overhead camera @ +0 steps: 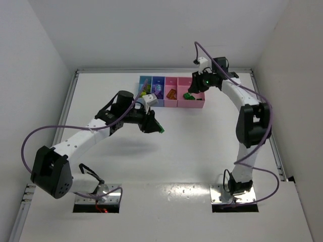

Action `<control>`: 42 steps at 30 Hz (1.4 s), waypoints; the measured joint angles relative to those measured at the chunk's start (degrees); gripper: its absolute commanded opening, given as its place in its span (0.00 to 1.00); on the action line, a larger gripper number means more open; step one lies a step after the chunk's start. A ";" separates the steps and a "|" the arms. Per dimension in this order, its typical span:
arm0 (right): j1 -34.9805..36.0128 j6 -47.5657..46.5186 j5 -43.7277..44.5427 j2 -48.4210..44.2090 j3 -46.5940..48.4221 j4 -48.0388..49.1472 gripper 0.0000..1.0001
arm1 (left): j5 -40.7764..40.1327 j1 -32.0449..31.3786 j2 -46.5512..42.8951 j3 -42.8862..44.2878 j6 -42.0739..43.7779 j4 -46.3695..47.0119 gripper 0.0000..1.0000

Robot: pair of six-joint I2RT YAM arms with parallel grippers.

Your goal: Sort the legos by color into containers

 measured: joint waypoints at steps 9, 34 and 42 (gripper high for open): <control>0.07 0.52 11.72 14.27 11.78 1.51 0.84 | -13.51 0.44 1.66 7.37 1.14 0.96 0.16; -7.41 1.57 16.85 -38.84 -22.53 -4.39 0.90 | -26.80 -4.20 64.94 70.34 -6.58 3.63 0.79; -9.84 1.81 16.72 -40.39 -27.76 -5.07 0.91 | -31.34 -4.72 54.77 58.84 -5.73 -0.24 0.99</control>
